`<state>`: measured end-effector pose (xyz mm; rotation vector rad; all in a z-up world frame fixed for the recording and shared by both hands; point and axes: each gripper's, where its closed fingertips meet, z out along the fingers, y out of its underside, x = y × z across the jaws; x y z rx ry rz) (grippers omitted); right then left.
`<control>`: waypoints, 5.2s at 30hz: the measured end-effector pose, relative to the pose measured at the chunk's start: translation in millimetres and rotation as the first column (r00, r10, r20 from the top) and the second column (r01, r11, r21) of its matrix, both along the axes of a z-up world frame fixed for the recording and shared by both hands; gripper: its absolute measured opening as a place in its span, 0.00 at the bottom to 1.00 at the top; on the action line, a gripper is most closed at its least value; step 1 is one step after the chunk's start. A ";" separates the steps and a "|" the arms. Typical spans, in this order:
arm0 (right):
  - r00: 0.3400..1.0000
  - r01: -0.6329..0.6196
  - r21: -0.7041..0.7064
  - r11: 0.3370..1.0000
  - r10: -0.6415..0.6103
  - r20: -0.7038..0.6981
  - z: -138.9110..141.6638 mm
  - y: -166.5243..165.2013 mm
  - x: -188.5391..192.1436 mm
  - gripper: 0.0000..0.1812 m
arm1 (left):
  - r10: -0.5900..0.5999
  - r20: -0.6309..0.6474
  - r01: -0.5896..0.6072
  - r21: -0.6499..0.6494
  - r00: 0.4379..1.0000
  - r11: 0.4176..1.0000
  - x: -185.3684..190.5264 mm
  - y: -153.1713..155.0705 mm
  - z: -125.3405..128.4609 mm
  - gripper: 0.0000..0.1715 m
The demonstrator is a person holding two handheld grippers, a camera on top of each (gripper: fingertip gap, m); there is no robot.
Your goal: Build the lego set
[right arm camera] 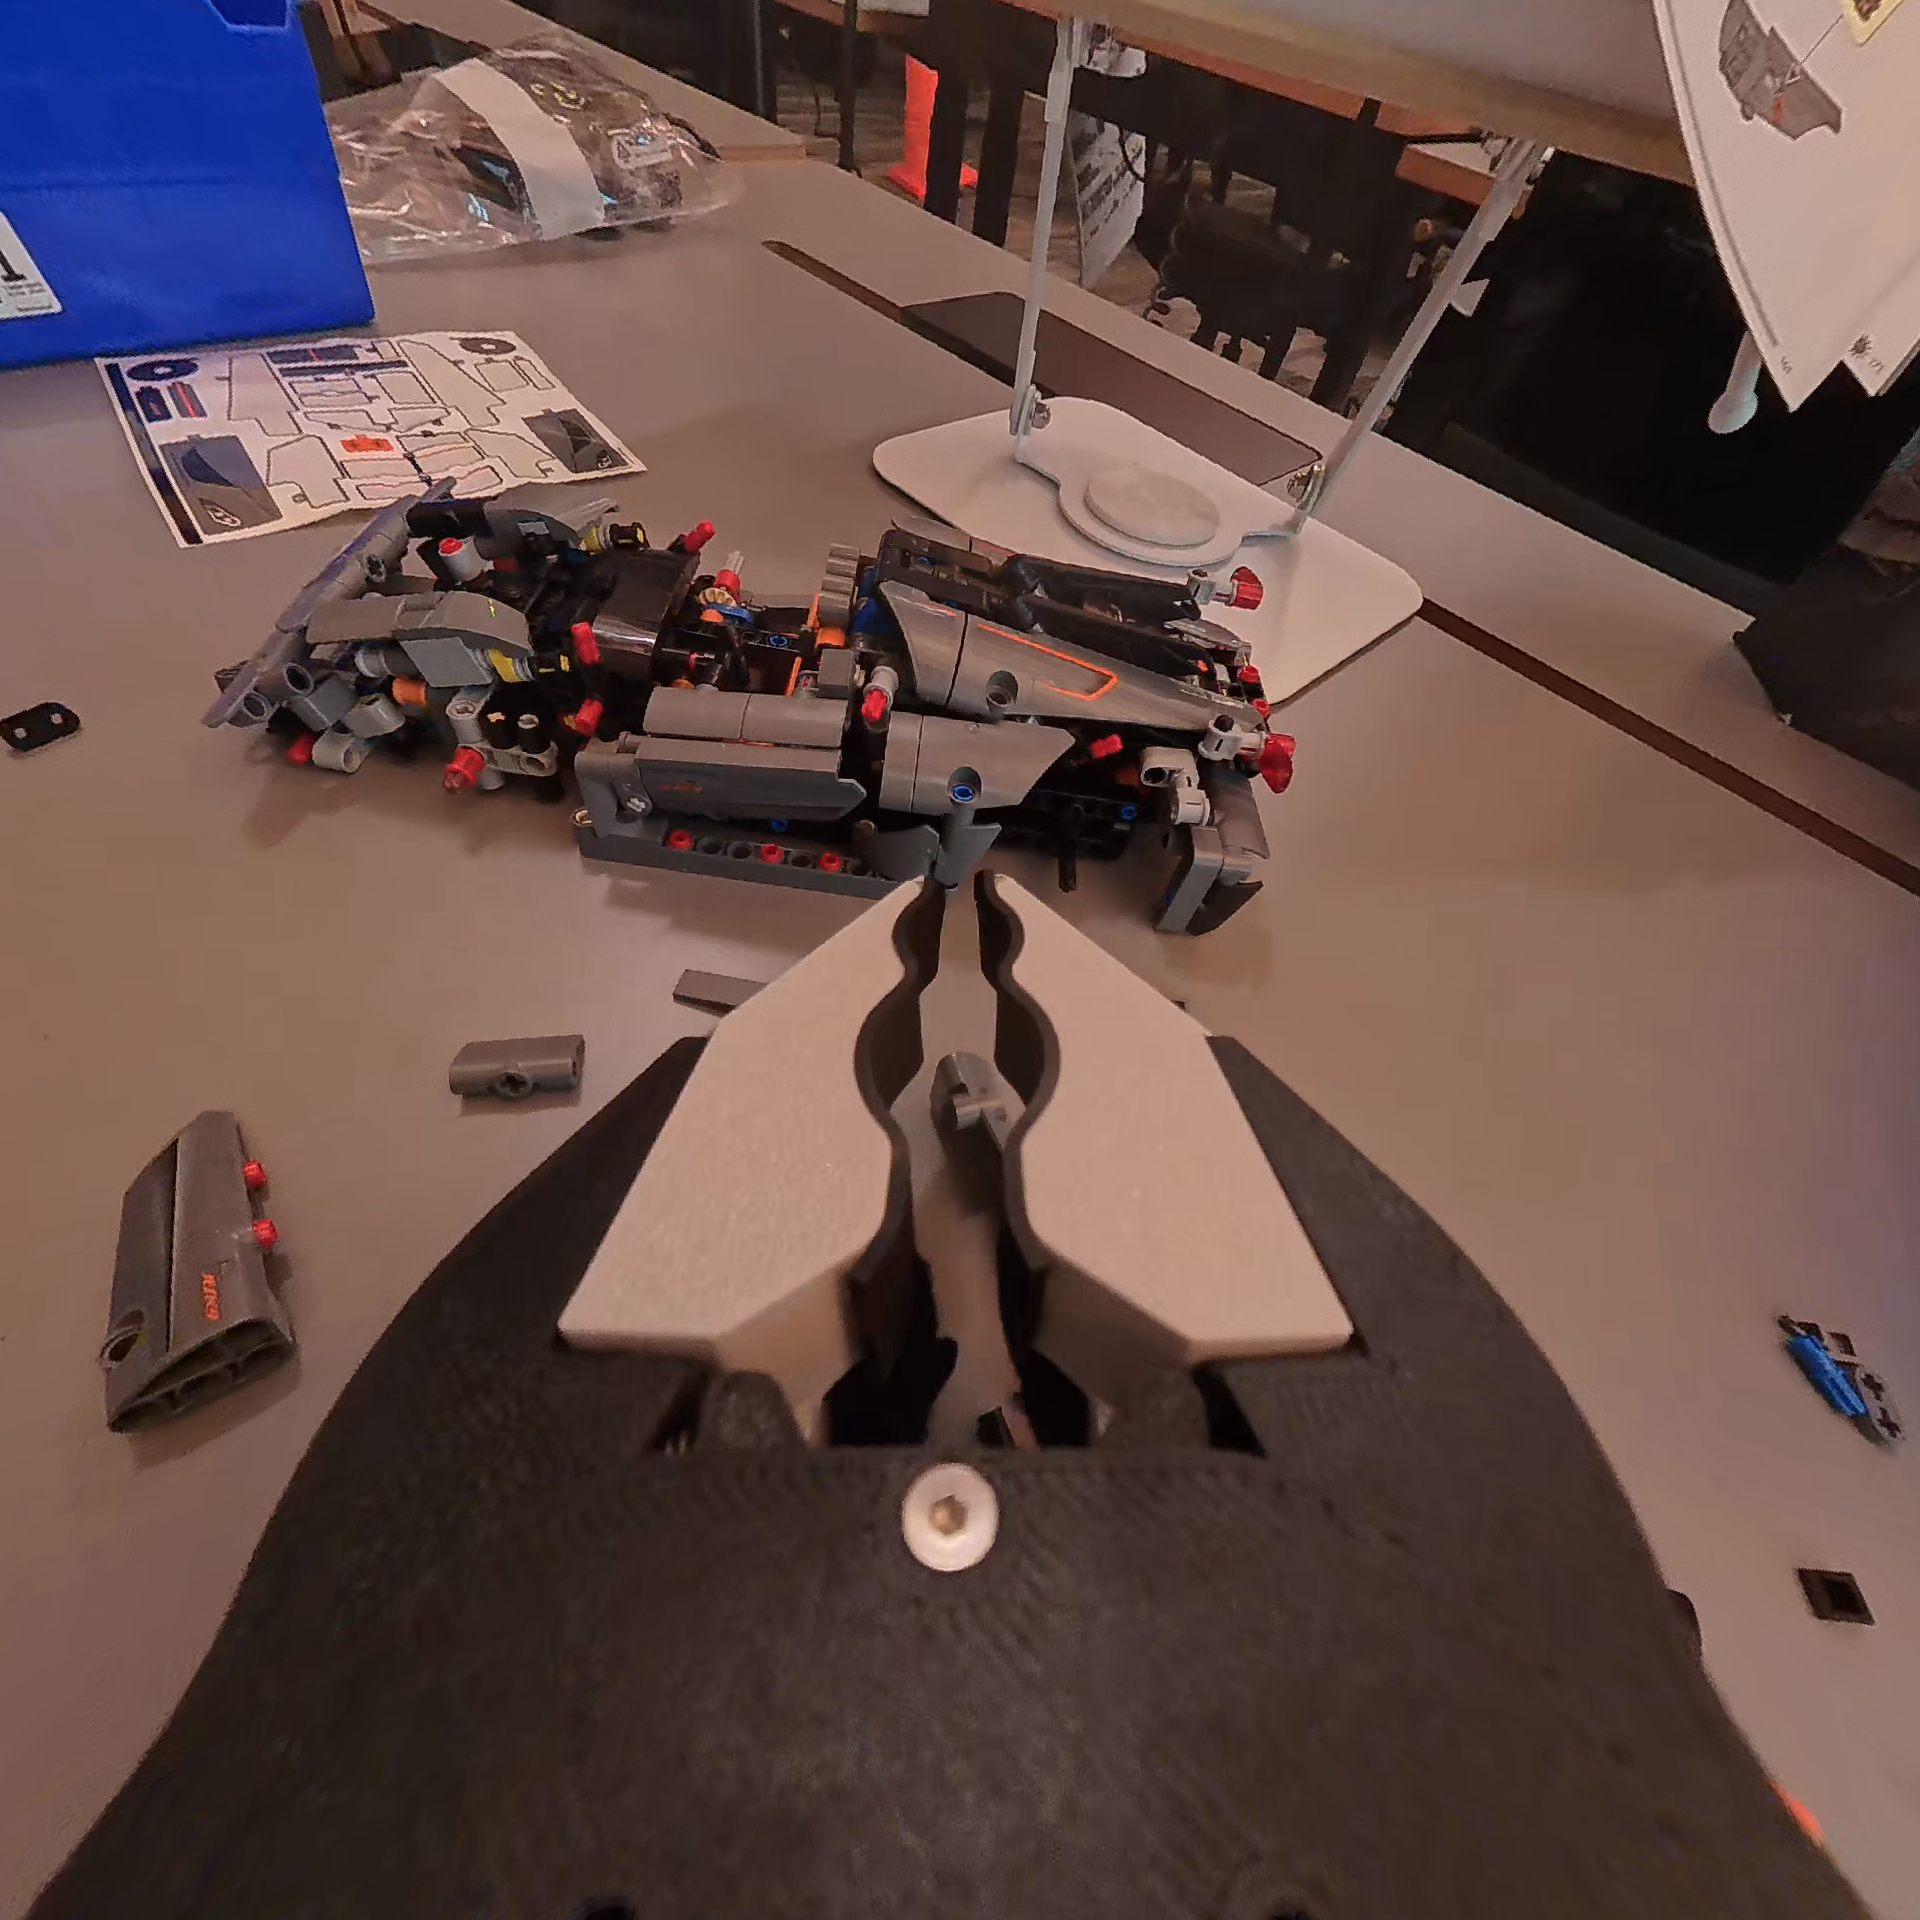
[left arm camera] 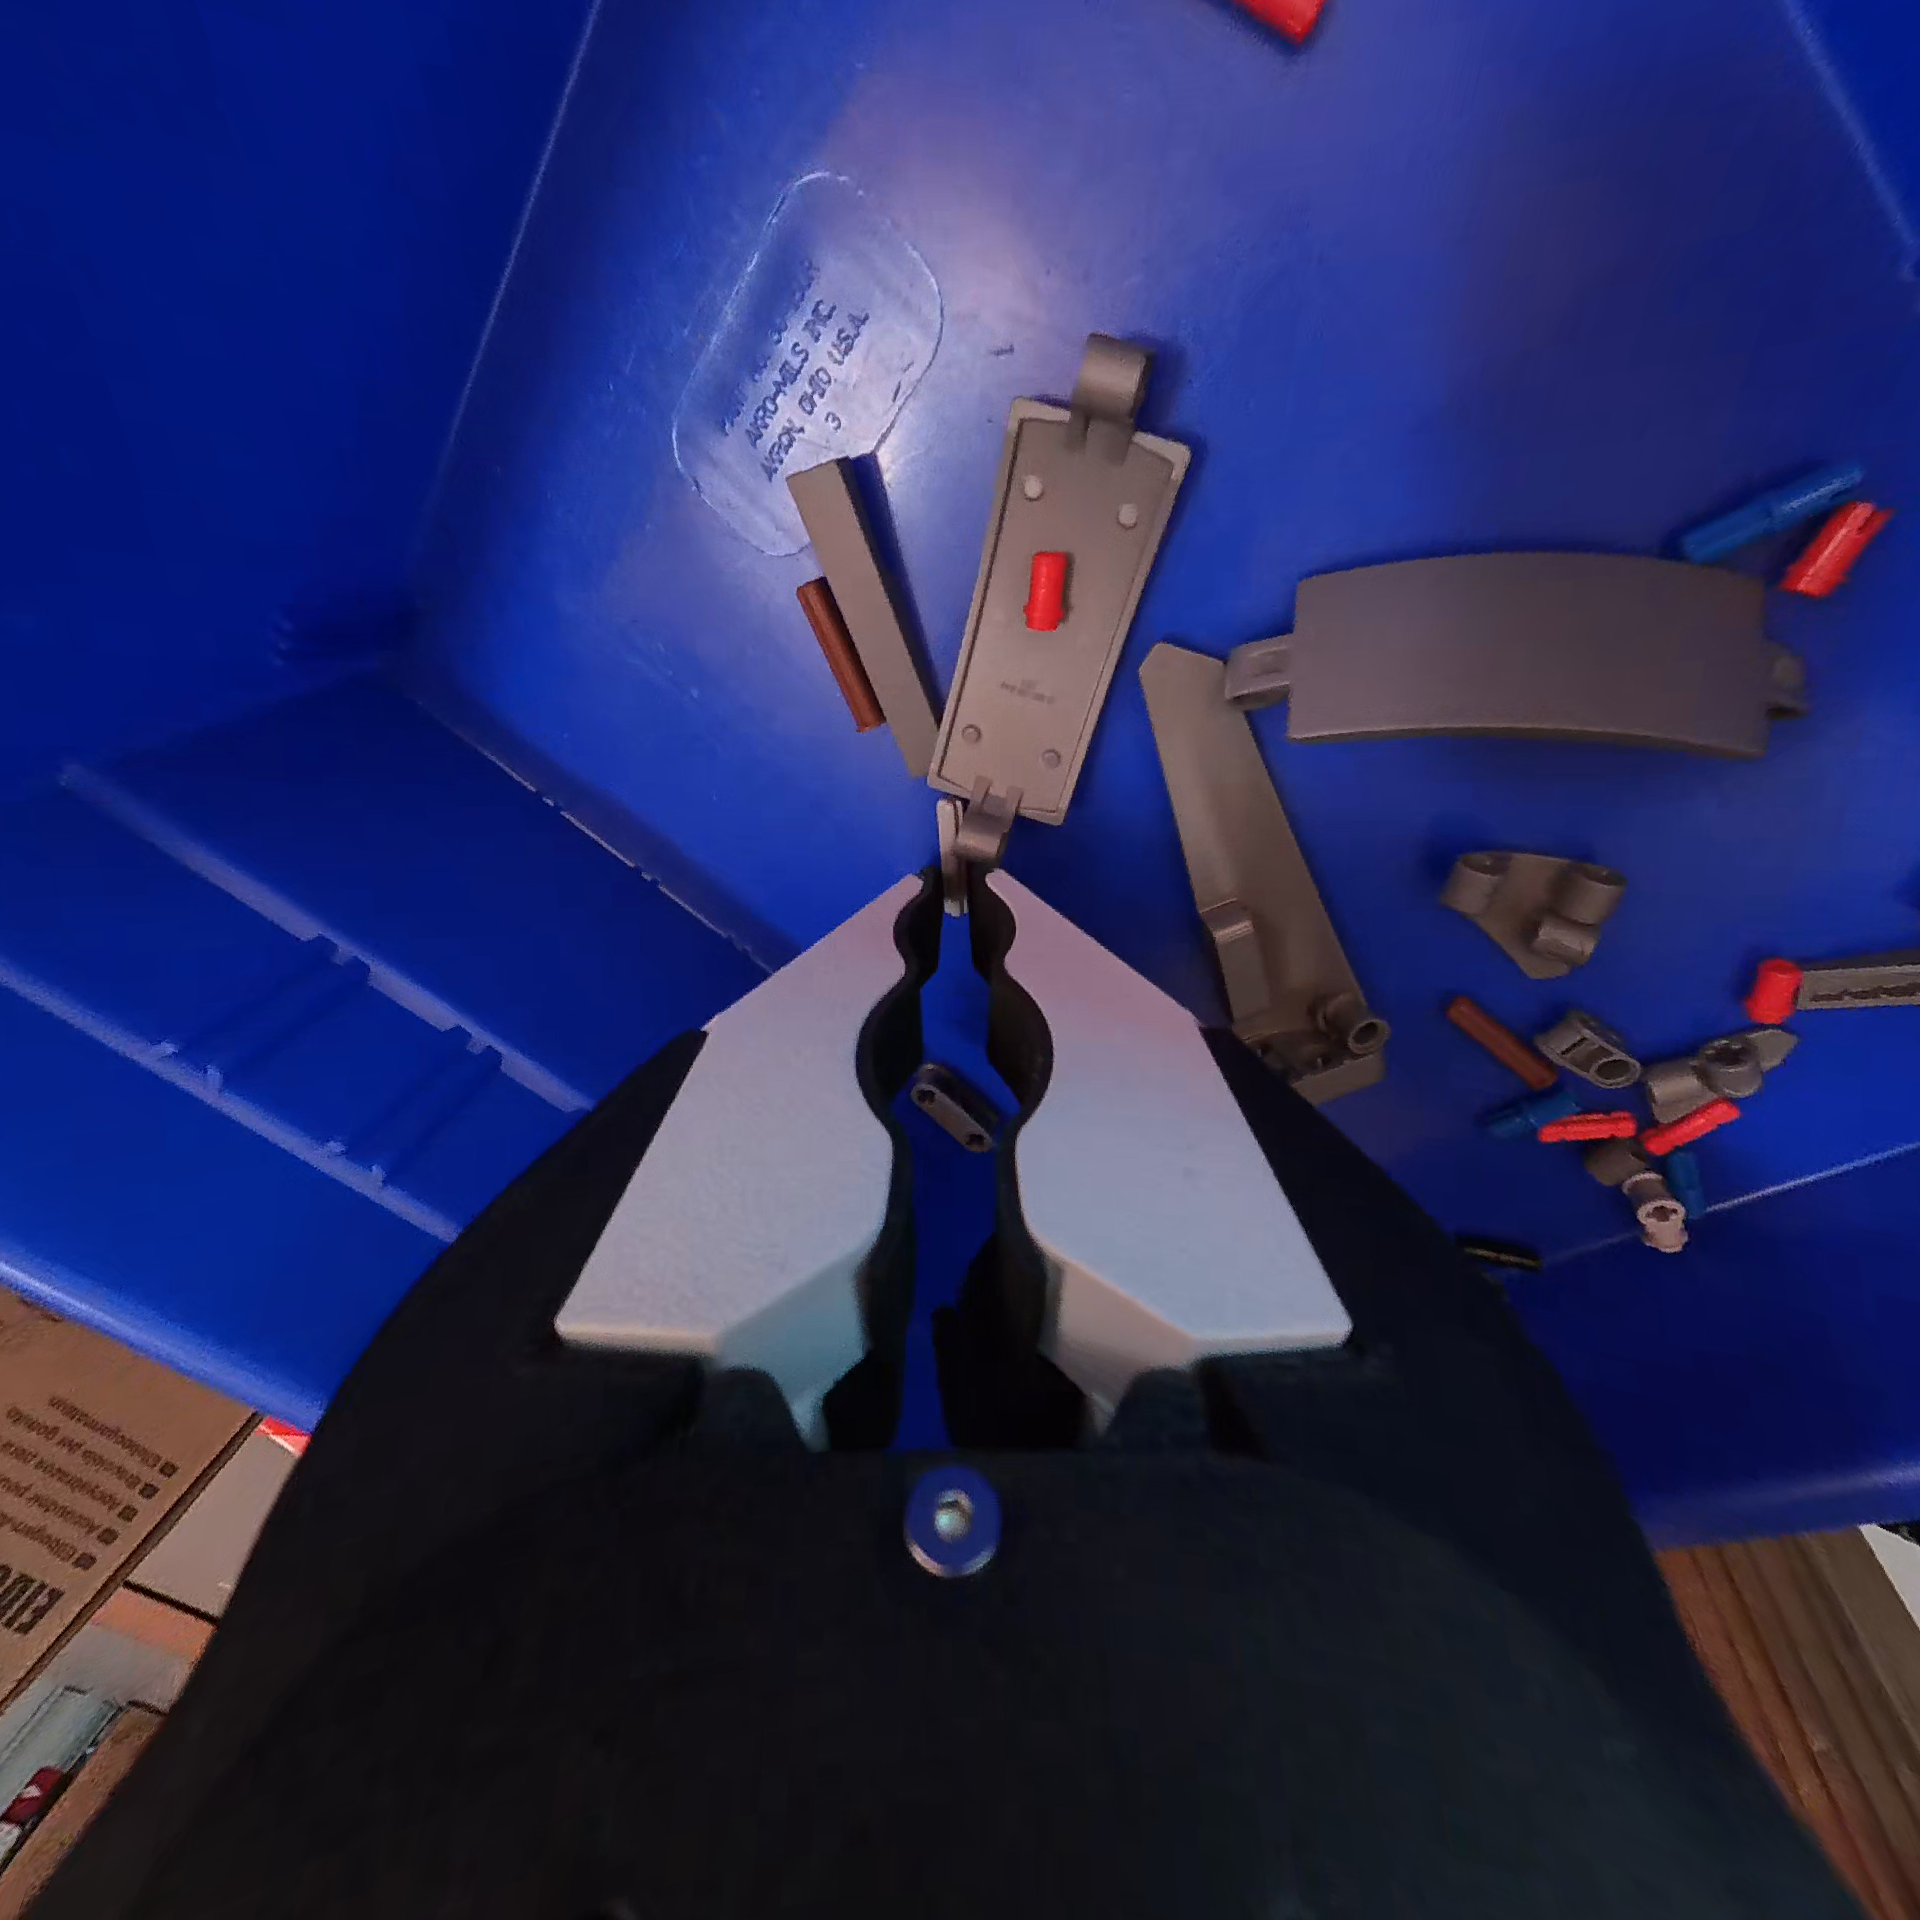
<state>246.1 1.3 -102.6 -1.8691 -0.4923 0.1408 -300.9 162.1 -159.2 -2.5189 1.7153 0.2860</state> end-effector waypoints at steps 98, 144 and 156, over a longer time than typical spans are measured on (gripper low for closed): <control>0.961 -0.275 -0.375 0.885 0.258 -0.097 -17.0 -115.0 -36.8 0.01 | -0.599 0.648 0.529 0.337 0.470 0.779 463.8 -259.1 33.0 0.08; 0.959 -0.276 -0.420 0.864 0.276 -0.063 -37.9 -101.1 -11.9 0.01 | -0.728 0.577 0.829 0.147 0.370 0.539 528.4 -259.8 -4.6 0.04; 0.920 -0.322 -0.458 0.828 0.387 0.054 -39.4 -101.8 -14.5 0.01 | -0.716 0.602 0.843 0.127 0.354 0.523 528.5 -259.9 -4.2 0.03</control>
